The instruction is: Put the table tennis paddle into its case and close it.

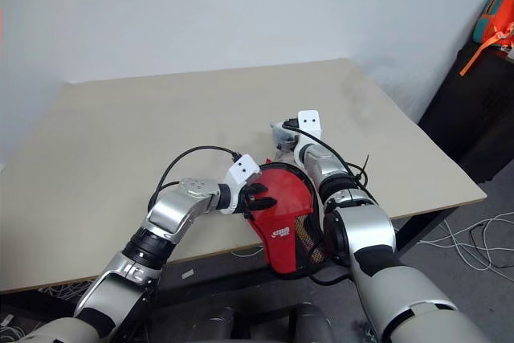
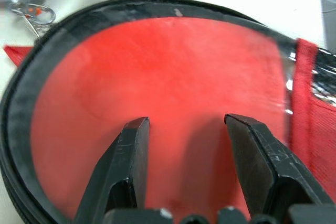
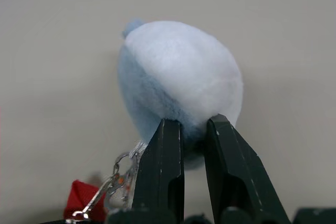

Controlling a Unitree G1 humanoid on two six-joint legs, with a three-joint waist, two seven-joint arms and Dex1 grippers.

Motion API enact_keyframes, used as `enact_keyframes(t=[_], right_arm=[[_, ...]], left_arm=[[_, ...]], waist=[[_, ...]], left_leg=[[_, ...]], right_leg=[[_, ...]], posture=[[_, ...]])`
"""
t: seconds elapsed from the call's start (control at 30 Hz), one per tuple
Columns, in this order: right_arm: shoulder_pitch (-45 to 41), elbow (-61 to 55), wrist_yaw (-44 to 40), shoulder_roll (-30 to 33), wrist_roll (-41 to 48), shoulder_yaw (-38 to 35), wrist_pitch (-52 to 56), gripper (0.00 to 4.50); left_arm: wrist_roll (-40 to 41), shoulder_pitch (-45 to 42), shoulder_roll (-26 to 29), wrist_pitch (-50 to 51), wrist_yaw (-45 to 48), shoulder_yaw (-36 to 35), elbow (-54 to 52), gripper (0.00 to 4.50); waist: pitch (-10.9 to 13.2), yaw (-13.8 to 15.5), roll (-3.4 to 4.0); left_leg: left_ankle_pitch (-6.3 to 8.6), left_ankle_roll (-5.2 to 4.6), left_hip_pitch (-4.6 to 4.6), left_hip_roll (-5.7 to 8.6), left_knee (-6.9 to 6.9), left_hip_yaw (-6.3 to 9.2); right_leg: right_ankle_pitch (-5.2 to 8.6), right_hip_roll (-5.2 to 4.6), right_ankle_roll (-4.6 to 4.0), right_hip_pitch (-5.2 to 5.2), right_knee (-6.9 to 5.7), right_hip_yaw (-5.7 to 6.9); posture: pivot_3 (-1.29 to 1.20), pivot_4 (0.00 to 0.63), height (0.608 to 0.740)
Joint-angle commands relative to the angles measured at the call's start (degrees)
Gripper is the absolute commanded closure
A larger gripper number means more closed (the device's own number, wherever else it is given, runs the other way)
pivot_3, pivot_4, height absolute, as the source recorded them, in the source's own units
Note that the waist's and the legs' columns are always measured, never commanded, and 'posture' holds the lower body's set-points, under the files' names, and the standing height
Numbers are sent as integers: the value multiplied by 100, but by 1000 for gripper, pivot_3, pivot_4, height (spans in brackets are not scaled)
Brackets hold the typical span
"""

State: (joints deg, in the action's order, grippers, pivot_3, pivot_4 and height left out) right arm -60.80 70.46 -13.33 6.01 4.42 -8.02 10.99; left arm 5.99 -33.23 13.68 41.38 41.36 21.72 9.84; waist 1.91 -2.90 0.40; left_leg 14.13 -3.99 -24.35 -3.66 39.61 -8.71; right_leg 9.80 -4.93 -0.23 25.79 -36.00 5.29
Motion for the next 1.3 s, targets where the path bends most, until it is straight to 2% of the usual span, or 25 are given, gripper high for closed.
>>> enact_keyframes(t=[0.03, 0.23, 0.37, 0.63, 0.87, 1.17, 1.3], right_arm=[[186, -730, -48, 197, 1, 41, 224, 4313], [926, -2347, -93, 535, 101, -5, 1202, 4313], [1651, -3919, -55, 903, 378, -313, 2288, 4313], [2575, -6070, 19, 1291, 975, -793, 4105, 4313], [3641, -7759, -392, 1855, 1608, -998, 5544, 4313], [5263, -8487, -1022, 2827, 1686, -605, 5652, 4313], [5884, -8904, -1577, 3300, 1907, -711, 5388, 4313]], left_arm=[[-174, -46, -67, 60, -10, 205, 382, 2125], [-255, -120, -115, -7, 85, 276, 574, 2125], [-240, -130, -163, 4, 149, 315, 625, 2125], [-311, -186, -277, -72, 177, 389, 820, 2125], [-375, -206, -395, -154, 224, 395, 972, 2125], [-428, -329, -573, -305, 288, 401, 1260, 2125], [-452, -381, -635, -398, 339, 406, 1381, 2125]], waist=[[0, 0, 1], [-1, 35, 3], [-4, 45, 7], [-14, 115, 24], [-14, 192, 25], [-18, 347, 28], [-18, 371, 27]], left_leg=[[0, 0, 6, 0, 0, 0], [1, -1, 25, -2, -1, 17], [4, -6, 28, -7, -1, 44], [28, -48, 37, -5, -1, 50], [36, -60, 39, -10, -1, 55], [40, -67, 51, 2, -1, 79], [46, -76, 50, 25, -2, 99]], right_leg=[[0, 0, 0, -7, 3, 3], [1, -4, 0, -27, 10, 7], [3, -14, 3, -35, 13, 9], [6, -21, 3, -44, 15, 10], [17, -31, -3, -46, 19, 13], [26, -50, 5, -56, 27, 37], [40, -81, 24, -68, 27, 60]], posture=[[0, 0, 724], [0, 0, 724], [0, 0, 724], [0, 0, 724], [0, 0, 724], [0, 0, 724], [0, 0, 724]])
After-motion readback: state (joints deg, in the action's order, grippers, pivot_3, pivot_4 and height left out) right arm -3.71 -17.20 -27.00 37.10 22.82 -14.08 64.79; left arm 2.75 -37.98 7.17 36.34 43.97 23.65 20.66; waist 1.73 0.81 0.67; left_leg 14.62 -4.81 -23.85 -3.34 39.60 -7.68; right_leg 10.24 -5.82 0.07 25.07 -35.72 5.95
